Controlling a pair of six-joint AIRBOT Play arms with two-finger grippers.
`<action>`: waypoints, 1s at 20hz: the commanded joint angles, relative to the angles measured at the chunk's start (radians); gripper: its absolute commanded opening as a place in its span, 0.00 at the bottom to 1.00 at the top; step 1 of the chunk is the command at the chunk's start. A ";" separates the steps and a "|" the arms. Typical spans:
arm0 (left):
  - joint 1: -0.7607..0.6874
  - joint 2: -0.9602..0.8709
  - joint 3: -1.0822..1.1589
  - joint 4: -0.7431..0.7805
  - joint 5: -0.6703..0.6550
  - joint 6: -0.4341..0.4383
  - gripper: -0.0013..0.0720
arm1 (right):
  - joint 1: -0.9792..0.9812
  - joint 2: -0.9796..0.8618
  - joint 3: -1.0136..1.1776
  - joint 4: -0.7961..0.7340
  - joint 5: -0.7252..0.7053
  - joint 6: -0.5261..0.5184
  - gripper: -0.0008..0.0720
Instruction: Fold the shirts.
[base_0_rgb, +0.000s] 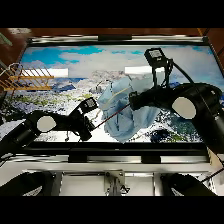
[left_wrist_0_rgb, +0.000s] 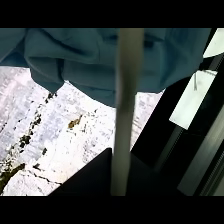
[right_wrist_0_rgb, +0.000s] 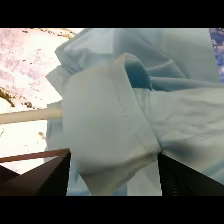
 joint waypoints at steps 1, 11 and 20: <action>0.000 -0.001 0.000 0.000 0.000 0.000 0.09 | -0.001 -0.011 0.031 -0.074 0.008 0.027 0.79; 0.000 -0.050 0.000 -0.008 0.001 0.001 0.09 | 0.000 -0.077 0.217 -0.020 0.021 -0.068 0.13; -0.002 -0.088 0.001 -0.106 0.055 0.080 0.09 | 0.210 -0.079 0.275 -0.078 0.252 -0.116 0.13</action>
